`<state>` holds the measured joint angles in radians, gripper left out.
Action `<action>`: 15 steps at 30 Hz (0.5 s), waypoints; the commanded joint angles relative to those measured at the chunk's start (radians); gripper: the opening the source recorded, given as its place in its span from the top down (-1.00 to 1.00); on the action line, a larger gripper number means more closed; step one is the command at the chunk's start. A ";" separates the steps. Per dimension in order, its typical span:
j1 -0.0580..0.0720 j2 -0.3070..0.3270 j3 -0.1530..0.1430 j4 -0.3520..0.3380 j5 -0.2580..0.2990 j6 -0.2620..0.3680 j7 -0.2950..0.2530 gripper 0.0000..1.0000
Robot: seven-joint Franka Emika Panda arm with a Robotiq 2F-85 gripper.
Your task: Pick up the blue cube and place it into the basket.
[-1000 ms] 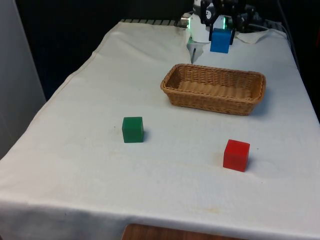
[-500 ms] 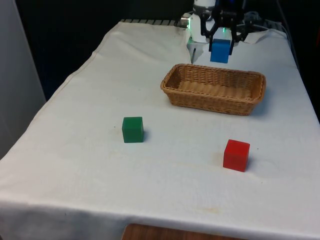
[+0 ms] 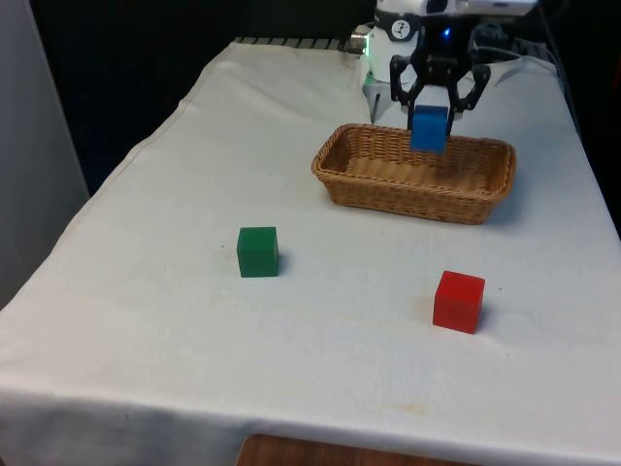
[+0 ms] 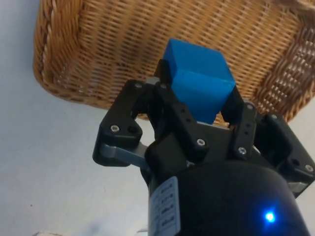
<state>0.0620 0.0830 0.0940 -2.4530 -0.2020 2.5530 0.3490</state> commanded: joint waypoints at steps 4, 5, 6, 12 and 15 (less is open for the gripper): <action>-0.001 0.016 0.000 -0.001 0.001 0.016 0.002 0.95; -0.004 0.040 0.001 -0.007 0.010 0.055 0.003 0.95; -0.004 0.049 0.001 -0.008 0.009 0.065 0.004 0.95; -0.006 0.083 0.000 -0.006 0.001 0.089 0.008 0.95; -0.009 0.128 0.001 -0.008 0.007 0.141 0.011 0.95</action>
<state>0.0540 0.2030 0.0930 -2.4600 -0.2010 2.6780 0.3600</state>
